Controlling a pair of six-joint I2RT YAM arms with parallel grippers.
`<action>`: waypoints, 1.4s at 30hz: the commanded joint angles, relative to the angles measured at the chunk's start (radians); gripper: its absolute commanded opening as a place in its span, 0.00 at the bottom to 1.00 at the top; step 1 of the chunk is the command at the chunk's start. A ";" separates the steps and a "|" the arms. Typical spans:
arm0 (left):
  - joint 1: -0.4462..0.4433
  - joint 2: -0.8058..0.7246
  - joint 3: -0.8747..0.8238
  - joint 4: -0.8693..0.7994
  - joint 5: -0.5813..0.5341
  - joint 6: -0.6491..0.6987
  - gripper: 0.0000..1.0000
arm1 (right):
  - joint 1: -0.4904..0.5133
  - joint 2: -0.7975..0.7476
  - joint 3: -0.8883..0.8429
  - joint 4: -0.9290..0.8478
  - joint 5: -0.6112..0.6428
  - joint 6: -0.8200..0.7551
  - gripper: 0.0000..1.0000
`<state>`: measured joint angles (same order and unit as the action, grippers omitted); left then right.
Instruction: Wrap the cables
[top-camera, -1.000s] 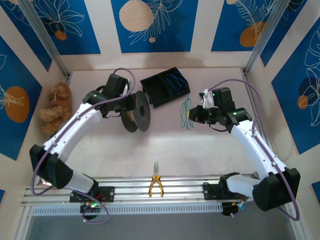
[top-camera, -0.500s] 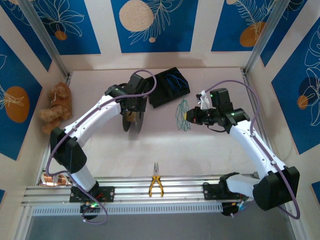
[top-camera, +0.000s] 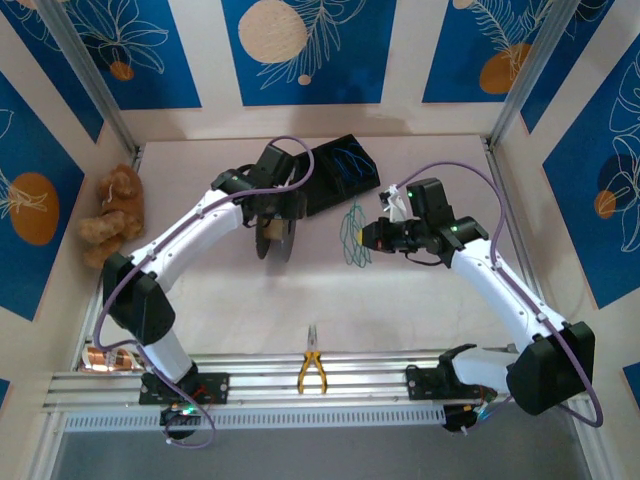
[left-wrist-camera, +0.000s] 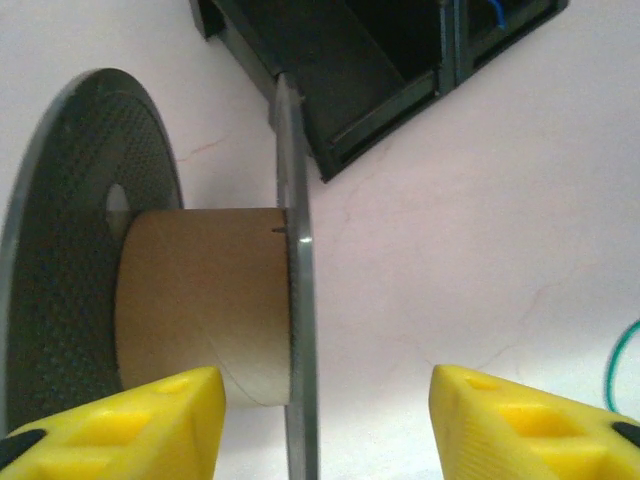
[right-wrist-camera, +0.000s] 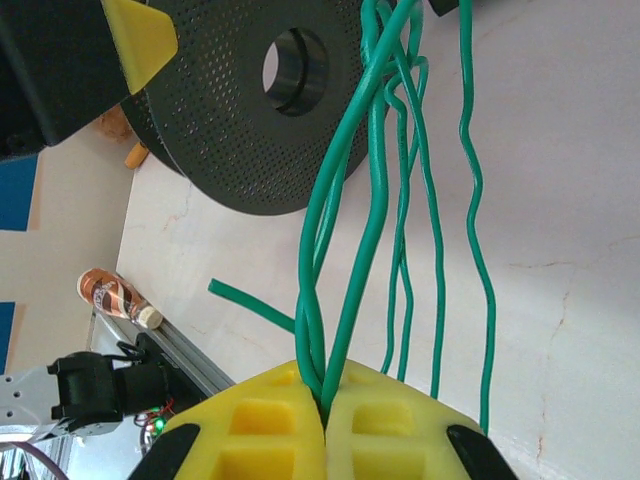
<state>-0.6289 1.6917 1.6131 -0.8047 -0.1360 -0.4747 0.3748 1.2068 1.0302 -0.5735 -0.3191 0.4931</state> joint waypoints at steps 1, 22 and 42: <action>0.004 -0.022 0.015 0.012 0.062 -0.013 0.59 | 0.013 0.005 -0.015 0.013 -0.021 0.006 0.00; 0.021 -0.206 -0.098 0.112 0.308 -0.062 0.70 | -0.020 -0.085 -0.043 0.125 -0.263 0.006 0.00; -0.033 -0.360 -0.386 0.517 0.659 -0.331 0.41 | -0.178 -0.146 -0.072 0.425 -0.615 0.251 0.00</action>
<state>-0.6315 1.3121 1.2304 -0.3740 0.4744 -0.7670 0.1890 1.0637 0.9401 -0.1715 -0.8871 0.7170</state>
